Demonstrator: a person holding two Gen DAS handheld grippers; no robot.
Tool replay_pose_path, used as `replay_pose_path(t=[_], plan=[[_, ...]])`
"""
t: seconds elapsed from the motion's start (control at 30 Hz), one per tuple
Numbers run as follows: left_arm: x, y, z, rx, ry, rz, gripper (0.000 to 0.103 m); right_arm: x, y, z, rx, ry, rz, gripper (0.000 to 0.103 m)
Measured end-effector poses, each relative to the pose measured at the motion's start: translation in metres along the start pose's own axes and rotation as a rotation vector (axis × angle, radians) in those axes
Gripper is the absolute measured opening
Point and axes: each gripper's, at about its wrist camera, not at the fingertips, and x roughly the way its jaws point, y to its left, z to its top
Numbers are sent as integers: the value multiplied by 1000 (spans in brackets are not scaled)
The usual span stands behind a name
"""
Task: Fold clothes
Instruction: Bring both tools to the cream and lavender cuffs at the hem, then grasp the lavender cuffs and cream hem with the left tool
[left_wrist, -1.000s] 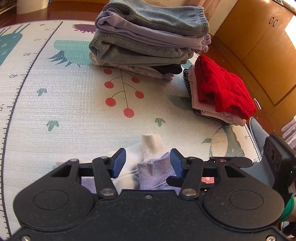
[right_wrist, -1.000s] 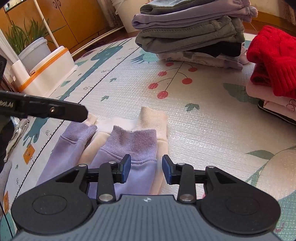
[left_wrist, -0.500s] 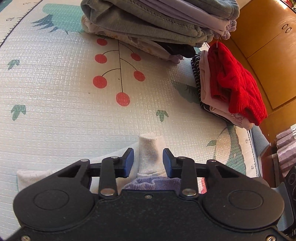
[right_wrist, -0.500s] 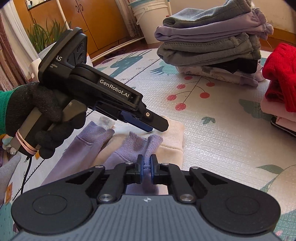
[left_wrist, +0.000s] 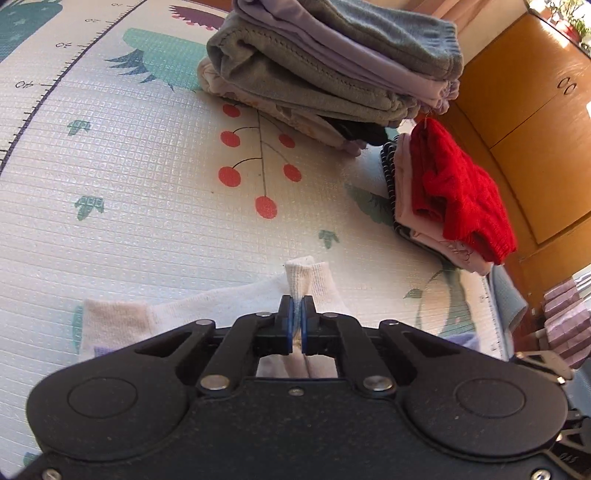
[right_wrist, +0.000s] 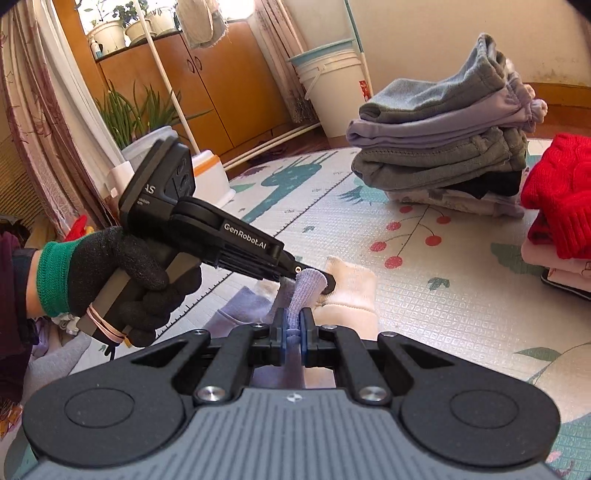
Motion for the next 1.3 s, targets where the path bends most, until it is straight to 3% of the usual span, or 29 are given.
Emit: replay_pose_path(t=[0.13,0.37,0.47,0.57,0.67,0.7,0.73,0.77,0.97,1.1,1.3], plan=[[12,1,-1,14,8,47,1,5,-5,5,10,-1,1,9],[10,-1,-6,18,-29,64,7,35,-34,-15,124,97,-66,9],[-12,-12,-7,89,-121,106,11,48,-41,-21,141,144,-85,9],[-29,-14,-10,93,-151,58,11,50,-42,-22,143,142,-91,9],[-33,-4,-15,-9,-105,-57,11,47,-40,-21,131,128,-95,9],[-32,-1,-18,-42,-88,-113,18,45,-40,-21,135,121,-93,9],[-30,-1,-21,-52,-73,-123,37,43,-40,-21,133,116,-94,9],[-28,-1,-23,-54,-60,-117,42,42,-39,-21,125,115,-91,9],[-21,21,-26,-232,10,-113,42,23,-27,-17,76,62,-75,9],[-17,9,-24,-169,62,-31,33,6,-16,-11,35,25,-42,9],[-1,-7,-31,-69,145,-28,32,-10,-8,3,20,-34,-8,9]])
